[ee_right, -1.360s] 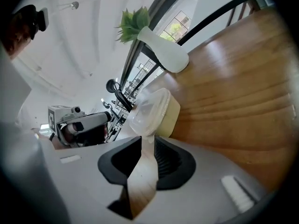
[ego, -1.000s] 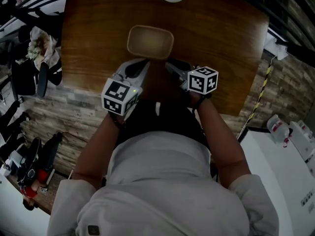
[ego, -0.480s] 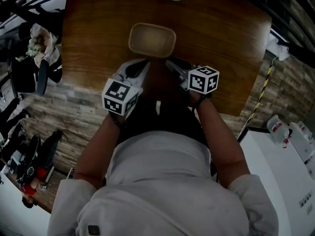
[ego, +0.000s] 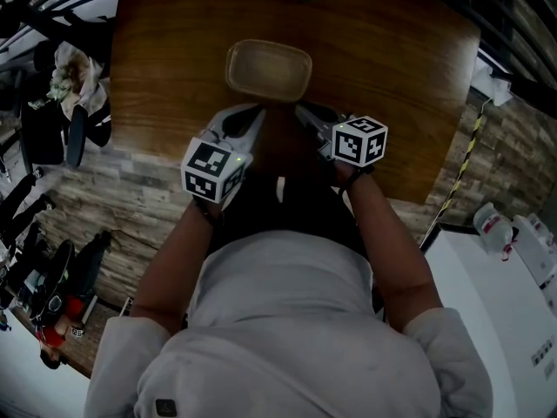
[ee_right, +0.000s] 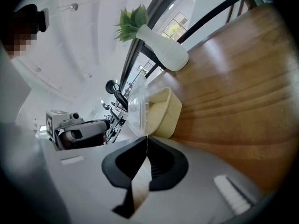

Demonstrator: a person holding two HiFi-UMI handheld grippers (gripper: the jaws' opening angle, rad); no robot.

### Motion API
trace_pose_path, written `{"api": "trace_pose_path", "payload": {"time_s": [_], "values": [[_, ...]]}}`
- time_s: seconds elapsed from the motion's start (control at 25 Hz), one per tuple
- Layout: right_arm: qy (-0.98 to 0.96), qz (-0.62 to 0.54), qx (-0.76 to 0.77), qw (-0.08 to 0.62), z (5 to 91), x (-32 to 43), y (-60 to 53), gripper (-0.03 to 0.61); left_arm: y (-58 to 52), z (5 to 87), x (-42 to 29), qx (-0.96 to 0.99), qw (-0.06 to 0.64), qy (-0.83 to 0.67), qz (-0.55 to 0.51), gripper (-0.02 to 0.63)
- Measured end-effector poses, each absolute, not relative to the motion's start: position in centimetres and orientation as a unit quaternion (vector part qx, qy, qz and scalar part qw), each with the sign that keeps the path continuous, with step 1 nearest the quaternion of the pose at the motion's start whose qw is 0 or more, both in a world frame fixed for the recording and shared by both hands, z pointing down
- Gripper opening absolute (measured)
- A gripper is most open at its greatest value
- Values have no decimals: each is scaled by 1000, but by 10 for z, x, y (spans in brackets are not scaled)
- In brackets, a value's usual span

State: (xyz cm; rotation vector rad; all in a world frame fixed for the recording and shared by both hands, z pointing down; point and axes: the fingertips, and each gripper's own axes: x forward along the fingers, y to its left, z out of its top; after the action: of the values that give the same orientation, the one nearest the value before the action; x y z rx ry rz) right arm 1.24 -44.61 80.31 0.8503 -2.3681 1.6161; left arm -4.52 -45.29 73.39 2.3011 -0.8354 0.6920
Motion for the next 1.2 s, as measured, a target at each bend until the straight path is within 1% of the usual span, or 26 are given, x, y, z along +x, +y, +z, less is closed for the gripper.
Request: {"api": "trace_pose_path", "payload": {"time_s": [0.12, 0.32, 0.72, 1.0, 1.2], "values": [[-798, 525, 285, 80, 795, 12, -448, 8, -452, 730, -48, 864, 295, -316, 259, 3], [-827, 471, 285, 113, 770, 5, -445, 6, -445, 716, -52, 869, 286, -314, 255, 3], [-867, 367, 304, 145, 679, -23, -435, 6, -425, 651, -71, 887, 275, -302, 218, 3], [-882, 303, 332, 139, 595, -40, -421, 6, -406, 577, -81, 906, 247, -288, 187, 3], [-880, 275, 366, 128, 549, -45, -415, 6, -403, 533, -89, 920, 219, -279, 166, 3]]}}
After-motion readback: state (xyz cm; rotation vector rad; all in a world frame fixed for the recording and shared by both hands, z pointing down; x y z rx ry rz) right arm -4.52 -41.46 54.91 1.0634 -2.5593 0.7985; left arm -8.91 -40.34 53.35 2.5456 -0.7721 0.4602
